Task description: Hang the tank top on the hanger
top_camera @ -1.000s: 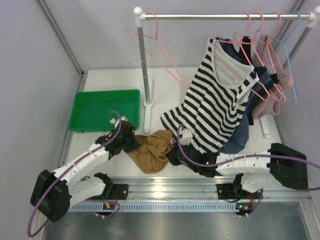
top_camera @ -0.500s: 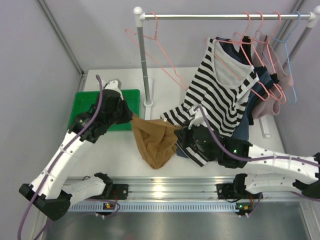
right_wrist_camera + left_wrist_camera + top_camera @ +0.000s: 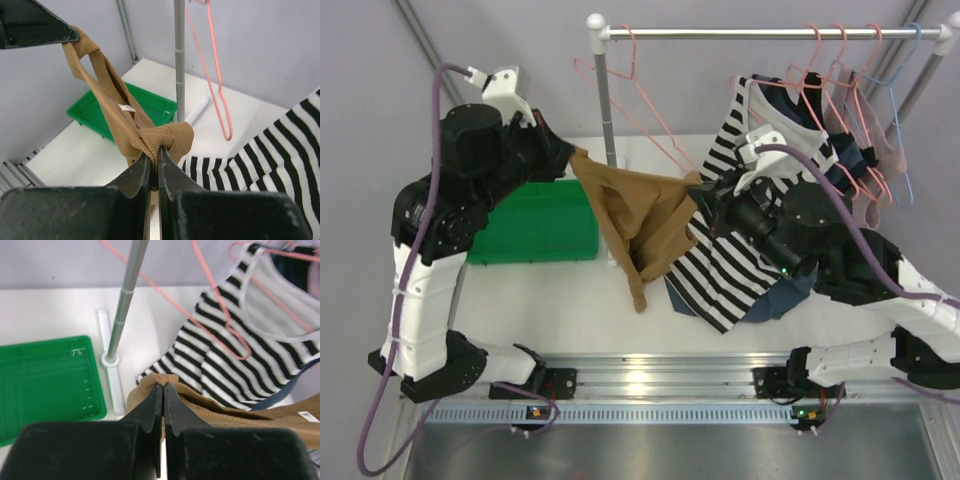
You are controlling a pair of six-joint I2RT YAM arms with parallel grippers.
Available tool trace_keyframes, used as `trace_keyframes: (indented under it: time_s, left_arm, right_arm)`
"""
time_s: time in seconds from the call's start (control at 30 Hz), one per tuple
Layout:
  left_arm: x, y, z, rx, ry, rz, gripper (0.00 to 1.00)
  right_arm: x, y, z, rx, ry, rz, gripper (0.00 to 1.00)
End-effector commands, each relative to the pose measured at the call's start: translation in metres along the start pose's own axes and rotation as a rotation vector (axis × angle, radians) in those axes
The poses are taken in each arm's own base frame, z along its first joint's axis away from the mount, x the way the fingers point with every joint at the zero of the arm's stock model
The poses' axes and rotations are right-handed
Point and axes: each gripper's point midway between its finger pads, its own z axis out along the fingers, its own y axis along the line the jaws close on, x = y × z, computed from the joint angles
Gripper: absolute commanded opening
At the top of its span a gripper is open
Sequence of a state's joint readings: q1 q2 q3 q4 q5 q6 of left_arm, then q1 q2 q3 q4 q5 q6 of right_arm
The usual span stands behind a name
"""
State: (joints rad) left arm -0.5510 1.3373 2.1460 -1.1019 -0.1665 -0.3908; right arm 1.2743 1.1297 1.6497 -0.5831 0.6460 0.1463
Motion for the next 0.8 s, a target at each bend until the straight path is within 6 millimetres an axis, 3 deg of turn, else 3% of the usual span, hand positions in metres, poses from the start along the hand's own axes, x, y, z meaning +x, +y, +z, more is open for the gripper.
trace_keyframes:
  time_s: [0.0,0.03,0.17,0.2,0.27,0.3,0.33,0.37,0.4,0.43,0.47,0.5,0.53,0.57,0.6,0.63,0.67,0.77]
  left_arm:
    - [-0.022,-0.016,-0.024,0.09,-0.045,0.005,0.0]
    - [-0.025,-0.019,-0.027,0.103,-0.057,-0.004,0.0]
    - [-0.013,-0.025,-0.027,0.148,-0.03,-0.032,0.0]
    - [0.011,-0.022,-0.013,0.142,0.044,-0.024,0.0]
    - [0.034,-0.016,-0.009,0.135,0.092,-0.027,0.0]
    - [0.071,-0.012,0.008,0.138,0.191,-0.03,0.0]
    - [0.085,-0.017,0.002,0.189,0.216,-0.048,0.0]
    - [0.106,-0.019,0.005,0.222,0.266,-0.057,0.0]
    - [0.154,-0.009,0.023,0.216,0.365,-0.068,0.0]
    - [0.174,-0.012,0.019,0.258,0.409,-0.1,0.0]
    - [0.198,-0.01,0.023,0.266,0.461,-0.117,0.0]
    - [0.241,0.0,0.035,0.259,0.536,-0.136,0.0]
    - [0.26,0.002,0.036,0.269,0.572,-0.169,0.01]
    - [0.302,0.011,0.037,0.264,0.664,-0.197,0.01]
    - [0.319,0.011,0.037,0.281,0.7,-0.216,0.02]
    - [0.334,0.013,0.038,0.288,0.729,-0.23,0.04]
    - [0.357,0.017,0.043,0.281,0.764,-0.25,0.06]
    - [0.384,0.02,0.045,0.281,0.831,-0.259,0.16]
  right_arm:
    - [-0.036,-0.006,-0.016,-0.018,-0.048,-0.062,0.0]
    - [-0.048,-0.006,-0.022,-0.037,-0.07,-0.045,0.0]
    - [-0.039,0.001,-0.026,-0.087,-0.025,-0.042,0.0]
    - [-0.032,0.003,-0.025,-0.093,-0.009,-0.04,0.0]
    - [0.001,0.007,-0.024,-0.11,0.059,-0.025,0.0]
    - [0.013,0.008,-0.023,-0.114,0.074,-0.006,0.0]
    - [0.059,0.015,-0.016,-0.123,0.162,0.001,0.0]
    - [0.072,0.013,-0.022,-0.137,0.172,0.036,0.0]
    - [0.087,0.019,-0.02,-0.152,0.18,0.074,0.0]
    - [0.145,0.024,-0.018,-0.159,0.289,0.098,0.0]
    - [0.163,0.024,-0.024,-0.173,0.311,0.137,0.0]
    - [0.22,0.025,-0.028,-0.166,0.42,0.178,0.0]
    - [0.237,0.03,-0.028,-0.18,0.429,0.229,0.0]
    - [0.252,0.032,-0.033,-0.194,0.441,0.278,0.0]
    - [0.274,0.033,-0.036,-0.197,0.473,0.31,0.0]
    - [0.319,0.03,-0.046,-0.174,0.561,0.353,0.0]
    - [0.326,0.035,-0.046,-0.194,0.553,0.398,0.0]
    - [0.362,0.037,-0.06,-0.181,0.619,0.424,0.01]
